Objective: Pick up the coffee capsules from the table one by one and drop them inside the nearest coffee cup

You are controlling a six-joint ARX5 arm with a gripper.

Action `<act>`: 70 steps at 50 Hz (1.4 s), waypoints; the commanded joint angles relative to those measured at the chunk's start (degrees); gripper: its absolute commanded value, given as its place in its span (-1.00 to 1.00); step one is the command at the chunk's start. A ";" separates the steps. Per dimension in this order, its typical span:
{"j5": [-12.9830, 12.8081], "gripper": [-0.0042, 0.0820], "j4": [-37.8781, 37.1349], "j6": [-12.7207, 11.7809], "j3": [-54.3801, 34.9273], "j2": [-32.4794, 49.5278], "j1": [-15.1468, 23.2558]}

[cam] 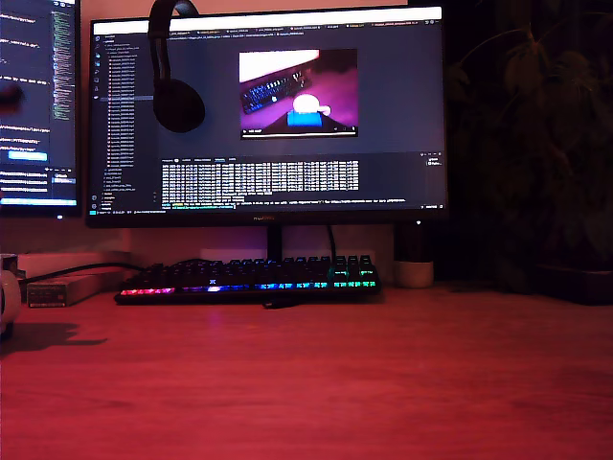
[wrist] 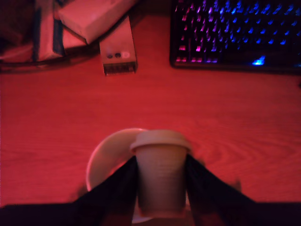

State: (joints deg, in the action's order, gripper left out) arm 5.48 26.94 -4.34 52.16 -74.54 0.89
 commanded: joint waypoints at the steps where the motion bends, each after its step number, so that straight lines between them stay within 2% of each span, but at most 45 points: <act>1: 0.07 -0.40 0.44 -0.31 1.22 -0.94 0.37; 22: -0.39 -0.40 1.73 -0.17 1.68 -1.95 1.84; 58: -0.39 -0.38 1.81 -0.17 1.68 -1.95 1.90; 60: -0.39 -0.26 1.77 -0.17 1.70 -1.95 1.90; 66: -0.37 0.52 1.60 -0.31 1.70 -1.95 1.90; 68: -0.35 0.66 1.55 -0.24 1.70 -1.95 1.90; 70: -0.37 0.69 1.51 -0.20 1.68 -1.95 1.90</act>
State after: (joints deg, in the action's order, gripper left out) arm 5.04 28.73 -4.34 53.52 -75.88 2.55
